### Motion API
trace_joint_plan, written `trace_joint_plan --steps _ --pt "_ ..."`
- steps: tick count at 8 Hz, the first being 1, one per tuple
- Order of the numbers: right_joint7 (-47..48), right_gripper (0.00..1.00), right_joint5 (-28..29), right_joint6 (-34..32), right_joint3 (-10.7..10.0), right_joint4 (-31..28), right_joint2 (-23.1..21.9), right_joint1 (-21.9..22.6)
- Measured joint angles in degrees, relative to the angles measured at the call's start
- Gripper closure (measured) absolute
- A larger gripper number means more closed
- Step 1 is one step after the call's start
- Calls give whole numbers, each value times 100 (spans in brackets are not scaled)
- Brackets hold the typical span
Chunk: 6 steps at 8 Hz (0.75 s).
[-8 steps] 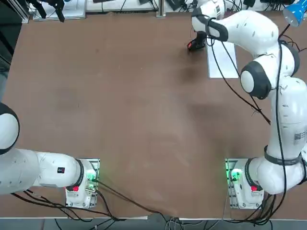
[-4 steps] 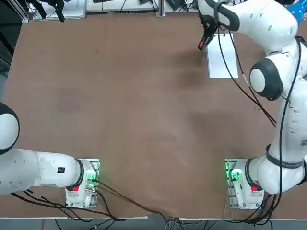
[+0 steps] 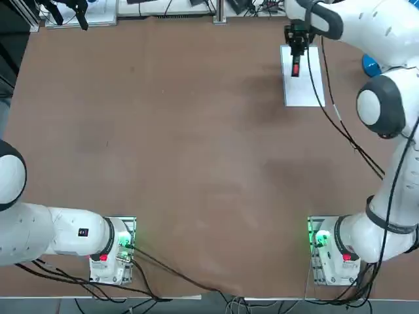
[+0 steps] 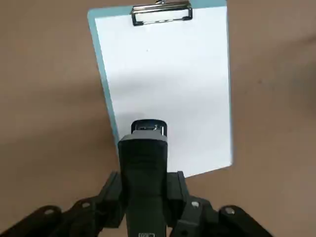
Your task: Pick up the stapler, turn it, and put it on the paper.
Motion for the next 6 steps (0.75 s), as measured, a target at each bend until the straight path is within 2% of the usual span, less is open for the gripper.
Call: trace_joint_plan --steps 2,4,6 --pt "-1300 59 131 612 1 -791 -448 -388" --pt "-1649 59 193 1868 4 -1865 -793 -568" --pt "-1856 59 193 2332 15 -2397 -871 -586"
